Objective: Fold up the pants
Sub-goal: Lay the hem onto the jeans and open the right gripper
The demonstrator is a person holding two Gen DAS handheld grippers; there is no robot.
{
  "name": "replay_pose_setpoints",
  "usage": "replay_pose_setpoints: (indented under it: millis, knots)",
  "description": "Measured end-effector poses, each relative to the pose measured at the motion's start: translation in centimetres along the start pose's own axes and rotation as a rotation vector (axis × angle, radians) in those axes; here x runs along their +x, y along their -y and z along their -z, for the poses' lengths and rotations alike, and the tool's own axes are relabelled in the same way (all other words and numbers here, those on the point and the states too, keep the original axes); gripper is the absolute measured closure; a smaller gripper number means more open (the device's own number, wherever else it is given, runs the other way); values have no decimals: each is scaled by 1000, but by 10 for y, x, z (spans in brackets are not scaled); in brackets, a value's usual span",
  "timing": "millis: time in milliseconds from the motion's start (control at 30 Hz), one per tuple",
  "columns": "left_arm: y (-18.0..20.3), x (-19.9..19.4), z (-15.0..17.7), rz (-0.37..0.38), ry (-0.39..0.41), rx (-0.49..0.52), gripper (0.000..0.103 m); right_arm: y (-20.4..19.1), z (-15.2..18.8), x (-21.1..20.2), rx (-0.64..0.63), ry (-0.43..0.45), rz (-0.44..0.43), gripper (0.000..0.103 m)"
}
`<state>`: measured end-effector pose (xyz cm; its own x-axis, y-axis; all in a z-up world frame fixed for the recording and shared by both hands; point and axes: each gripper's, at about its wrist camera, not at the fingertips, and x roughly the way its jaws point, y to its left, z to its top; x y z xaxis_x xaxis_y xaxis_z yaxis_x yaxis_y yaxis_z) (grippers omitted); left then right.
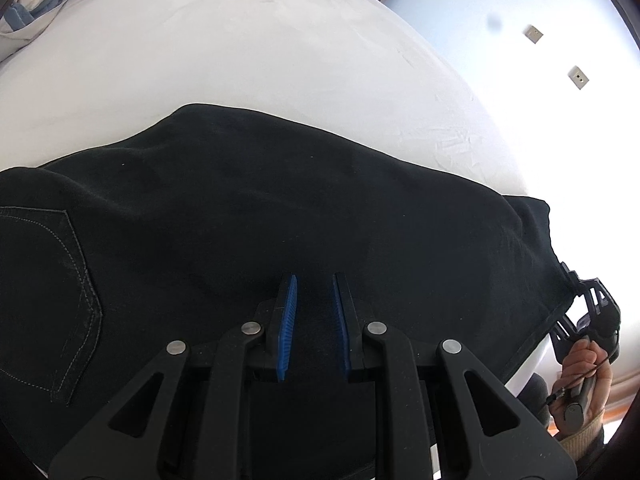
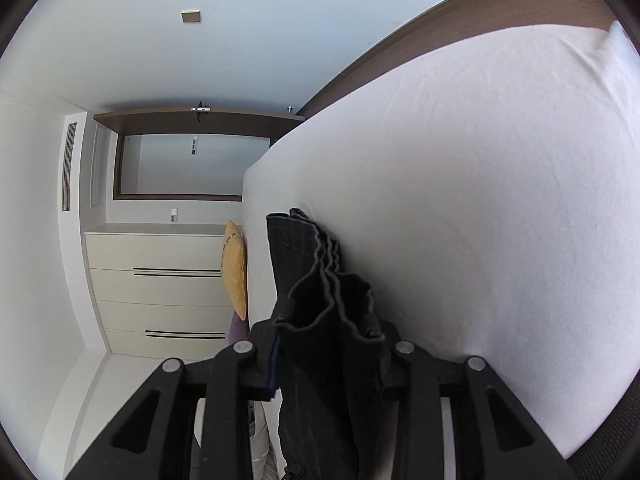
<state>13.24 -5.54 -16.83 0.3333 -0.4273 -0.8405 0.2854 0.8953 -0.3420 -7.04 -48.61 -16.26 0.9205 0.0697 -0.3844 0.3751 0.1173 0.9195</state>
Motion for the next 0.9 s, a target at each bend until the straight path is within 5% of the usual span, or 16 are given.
replay_pose_setpoints:
  millis: [67,333,467,600,667,700,733,900]
  knots:
    - [1,5,0,-6,-13,8,86,3,-1,0,5,-1,17,87]
    - [-8,13,-4,19,-35,-21,86,-33,11,-1,-139,29,108,90]
    - [-24,11,-1,73,-32,-113,86,-96,57,17,-442,-38,146,90]
    - [-44,0,1,98,-17,-181,85,-151,168,55,-913,-252,203,90]
    - [-54,-6,2,119,-10,-214,67,-153,225,75,-1122,-366,261,90]
    - [-59,-10,3,142,-4,-236,41,-147,247,83,-1189,-408,288,91]
    - [-64,-14,3,165,4,-260,26,-140,261,89,-1223,-433,312,91]
    - [-80,-25,-1,226,-20,-316,24,-129,276,90,-1238,-431,328,91]
